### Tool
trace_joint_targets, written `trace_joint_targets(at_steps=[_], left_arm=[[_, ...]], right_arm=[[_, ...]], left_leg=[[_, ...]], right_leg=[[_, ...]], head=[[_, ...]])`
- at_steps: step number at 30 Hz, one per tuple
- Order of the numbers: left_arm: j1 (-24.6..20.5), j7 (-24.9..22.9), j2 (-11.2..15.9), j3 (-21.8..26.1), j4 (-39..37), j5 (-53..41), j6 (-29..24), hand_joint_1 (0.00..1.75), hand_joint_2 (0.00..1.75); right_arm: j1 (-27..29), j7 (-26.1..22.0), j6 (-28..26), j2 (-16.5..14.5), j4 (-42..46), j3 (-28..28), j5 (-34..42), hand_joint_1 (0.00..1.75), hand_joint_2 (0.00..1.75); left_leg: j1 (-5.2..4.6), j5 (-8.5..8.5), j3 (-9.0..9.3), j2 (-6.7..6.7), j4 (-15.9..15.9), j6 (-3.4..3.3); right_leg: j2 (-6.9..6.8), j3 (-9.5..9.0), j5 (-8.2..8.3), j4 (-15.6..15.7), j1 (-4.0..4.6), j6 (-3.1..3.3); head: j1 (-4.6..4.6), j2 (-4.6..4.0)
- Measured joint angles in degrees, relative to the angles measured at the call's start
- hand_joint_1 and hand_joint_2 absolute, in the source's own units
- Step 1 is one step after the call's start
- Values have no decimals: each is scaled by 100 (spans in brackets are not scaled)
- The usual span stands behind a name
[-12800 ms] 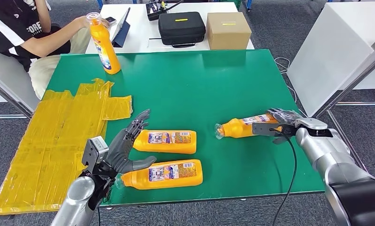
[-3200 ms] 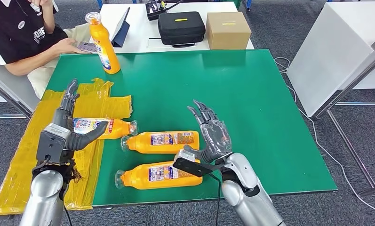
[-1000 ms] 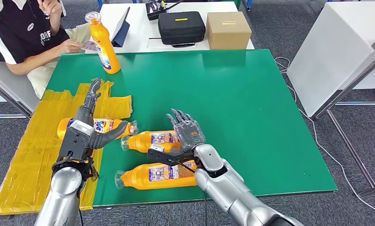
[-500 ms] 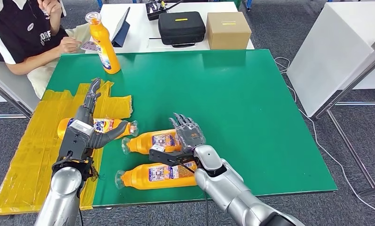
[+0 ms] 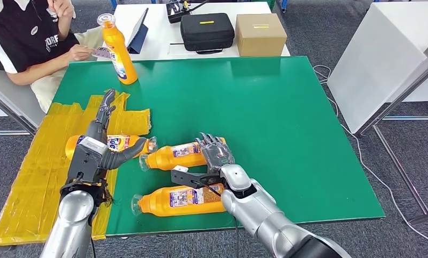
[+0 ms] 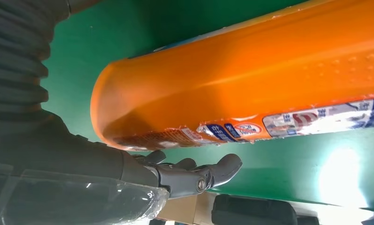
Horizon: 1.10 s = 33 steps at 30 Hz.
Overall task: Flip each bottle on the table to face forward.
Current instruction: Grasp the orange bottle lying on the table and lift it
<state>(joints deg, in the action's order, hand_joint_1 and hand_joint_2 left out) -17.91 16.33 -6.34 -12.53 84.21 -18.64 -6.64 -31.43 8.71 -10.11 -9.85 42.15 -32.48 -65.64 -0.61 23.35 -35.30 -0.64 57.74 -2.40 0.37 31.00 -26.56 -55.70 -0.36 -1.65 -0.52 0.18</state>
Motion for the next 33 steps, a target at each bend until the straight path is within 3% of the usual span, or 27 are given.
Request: trace_joint_targets(at_steps=[1, 2, 5, 6, 9, 29, 30, 31, 33], left_arm=[[0, -1, -8, -1, 0, 0, 0, 0, 175], [0, -1, -13, -2, 0, 0, 0, 0, 175], [0, -3, -24, -4, 0, 0, 0, 0, 175], [0, -3, -28, -4, 0, 0, 0, 0, 175], [1, -7, -39, -8, -3, 0, 0, 0, 175], [27, -11, -45, -36, -46, 2, -42, 0, 175], [27, -11, -45, -36, -47, 2, -42, 0, 175], [27, -11, -45, -36, -47, 2, -42, 0, 175], [27, -11, -45, -36, -48, 2, -41, 0, 175]], right_arm=[[-10, 4, 1, -2, -20, 0, -1, 0, 175], [-19, 5, 1, -4, -38, 0, -2, 17, 175], [-41, 7, 15, -8, -83, 0, -2, 131, 175], [-50, 8, 22, -10, -97, 0, -2, 158, 175], [-86, 19, 44, -26, -140, 1, -14, 173, 175], [-298, 34, 111, -72, -351, 4, -120, 174, 175], [-304, 34, 111, -73, -359, 4, -120, 163, 175], [-309, 34, 112, -74, -367, 4, -121, 140, 175], [-318, 42, 115, -79, -383, 5, -137, 59, 175]], left_leg=[[0, 0, 0, 0, 0, 0], [0, 0, 0, 0, 0, 0], [0, 0, 0, 0, 0, 0], [0, 0, 0, 0, 0, 0], [0, 0, 1, 0, 0, 0], [0, 0, 16, 1, 0, 0], [0, 0, 17, 0, 0, 0], [0, 0, 18, 0, 0, 0], [0, 0, 20, 0, 0, 0]], right_leg=[[0, 0, 0, 0, 0, 0], [0, 0, 0, 0, 0, 0], [0, 0, 0, 0, 0, 0], [0, 0, 0, 0, 0, 0], [0, -1, 0, 0, 0, 0], [0, -15, 0, 1, 0, 0], [0, -16, 0, 1, 0, 0], [0, -17, 0, 1, 0, 0], [0, -19, 0, 1, 0, 0]], head=[[1, 0], [1, 0], [1, 1], [0, 1], [1, 1], [1, 0], [1, 0], [1, 0], [1, 0]])
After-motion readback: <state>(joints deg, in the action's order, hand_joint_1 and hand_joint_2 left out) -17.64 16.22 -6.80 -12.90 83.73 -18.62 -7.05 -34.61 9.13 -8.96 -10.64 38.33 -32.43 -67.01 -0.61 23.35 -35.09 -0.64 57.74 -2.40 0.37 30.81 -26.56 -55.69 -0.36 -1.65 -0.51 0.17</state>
